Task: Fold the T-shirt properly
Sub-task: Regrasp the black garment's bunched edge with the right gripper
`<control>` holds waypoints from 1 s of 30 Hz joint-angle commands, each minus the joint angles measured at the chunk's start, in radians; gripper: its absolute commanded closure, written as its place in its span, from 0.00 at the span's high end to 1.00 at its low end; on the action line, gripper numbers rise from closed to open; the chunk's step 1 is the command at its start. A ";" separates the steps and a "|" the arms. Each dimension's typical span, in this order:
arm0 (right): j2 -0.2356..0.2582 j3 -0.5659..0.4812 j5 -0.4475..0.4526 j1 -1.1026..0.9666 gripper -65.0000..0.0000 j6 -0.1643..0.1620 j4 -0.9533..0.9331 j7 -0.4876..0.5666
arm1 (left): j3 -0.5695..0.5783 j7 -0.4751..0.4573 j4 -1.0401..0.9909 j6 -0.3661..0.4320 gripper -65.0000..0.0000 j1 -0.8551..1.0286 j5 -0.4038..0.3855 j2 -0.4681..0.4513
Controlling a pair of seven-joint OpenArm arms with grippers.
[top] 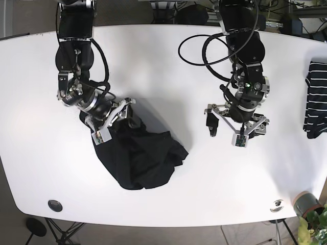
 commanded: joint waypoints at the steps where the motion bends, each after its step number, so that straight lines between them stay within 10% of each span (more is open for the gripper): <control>1: 0.006 0.003 0.019 -0.027 0.57 0.008 0.037 0.032 | -0.008 -0.026 0.016 -0.001 0.87 -0.008 -0.009 -0.015; 14: -0.026 0.023 0.019 -0.159 0.61 0.008 0.189 0.032 | -0.014 -0.026 0.016 -0.001 0.87 0.000 -0.011 -0.071; 30: 0.093 0.305 0.019 -0.104 0.62 0.007 0.097 0.027 | -0.008 -0.028 -0.013 -0.001 0.87 -0.003 -0.011 -0.067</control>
